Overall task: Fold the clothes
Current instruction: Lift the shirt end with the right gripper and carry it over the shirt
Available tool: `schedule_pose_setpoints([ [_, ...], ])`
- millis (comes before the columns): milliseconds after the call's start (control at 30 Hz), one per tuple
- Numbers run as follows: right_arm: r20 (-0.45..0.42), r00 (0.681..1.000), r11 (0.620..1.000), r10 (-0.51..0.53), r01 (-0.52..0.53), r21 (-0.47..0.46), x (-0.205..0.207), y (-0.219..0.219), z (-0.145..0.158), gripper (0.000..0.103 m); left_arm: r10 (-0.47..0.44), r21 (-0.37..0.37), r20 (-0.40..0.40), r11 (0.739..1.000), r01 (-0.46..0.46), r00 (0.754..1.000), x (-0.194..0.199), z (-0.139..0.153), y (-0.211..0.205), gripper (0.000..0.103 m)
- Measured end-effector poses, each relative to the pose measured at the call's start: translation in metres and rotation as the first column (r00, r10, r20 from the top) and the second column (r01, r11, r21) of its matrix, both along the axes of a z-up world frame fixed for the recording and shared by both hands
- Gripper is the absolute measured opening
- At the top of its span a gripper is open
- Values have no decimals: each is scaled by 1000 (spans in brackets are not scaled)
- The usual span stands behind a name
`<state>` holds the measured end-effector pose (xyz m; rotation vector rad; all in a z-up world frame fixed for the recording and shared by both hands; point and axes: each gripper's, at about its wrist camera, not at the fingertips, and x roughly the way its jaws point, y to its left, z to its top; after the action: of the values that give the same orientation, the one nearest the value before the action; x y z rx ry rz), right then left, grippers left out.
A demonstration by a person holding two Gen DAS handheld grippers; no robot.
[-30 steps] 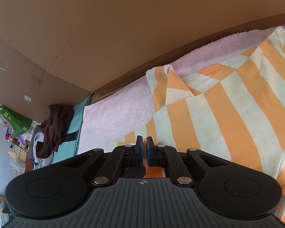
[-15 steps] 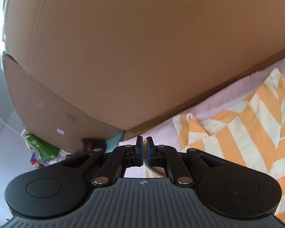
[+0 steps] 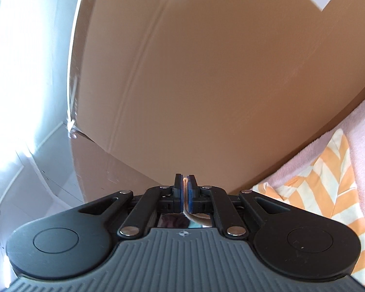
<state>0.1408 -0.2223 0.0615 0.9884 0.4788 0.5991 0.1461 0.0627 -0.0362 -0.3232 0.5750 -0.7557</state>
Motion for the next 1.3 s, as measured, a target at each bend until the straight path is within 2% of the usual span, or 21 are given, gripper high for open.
schedule_pose_setpoints([
  [167, 26, 998, 994, -59, 56, 97, -37, -36, -4, 4, -18, 30, 4, 999, 18, 1000, 9, 2, -3, 51],
  [233, 46, 995, 992, -86, 81, 97, -55, -47, -7, 4, -15, 67, 24, 998, 13, 1000, 9, 3, -7, 51],
  [300, 68, 990, 991, -123, 118, 69, -75, -56, -8, 4, -15, 114, 30, 993, 11, 999, 11, 3, -13, 51],
  [400, 104, 979, 984, -176, 176, 9, -105, -65, -11, 4, -26, 147, 32, 989, 21, 999, 13, 5, -20, 51],
  [467, 118, 976, 983, -181, 182, 1, -122, -73, -16, 4, -35, 158, 45, 987, 28, 998, 12, 9, -23, 51],
  [633, 137, 978, 987, -157, 161, -20, -158, -82, -27, 4, -46, 154, 72, 987, 35, 996, 7, 16, -24, 56],
  [933, 92, 996, 993, -18, 29, -114, -207, -63, -70, 5, -48, 163, 71, 986, 36, 996, 6, 12, -34, 58],
  [1000, 64, 998, 995, 10, -4, -99, -214, -61, -81, 5, -56, 176, 66, 983, 44, 996, 3, 10, -34, 60],
  [1067, 25, 999, 998, 40, -38, -54, -218, -61, -92, 5, -66, 165, 43, 985, 58, 997, 3, 8, -31, 61],
  [1200, -37, 997, 998, 63, -62, 32, -220, -67, -110, 5, -70, 84, -15, 994, 71, 997, 9, 9, -21, 63],
  [1300, -108, 993, 998, 54, -50, 36, -217, -70, -126, 5, -80, 13, -60, 997, 81, 995, 14, 10, -12, 65],
])
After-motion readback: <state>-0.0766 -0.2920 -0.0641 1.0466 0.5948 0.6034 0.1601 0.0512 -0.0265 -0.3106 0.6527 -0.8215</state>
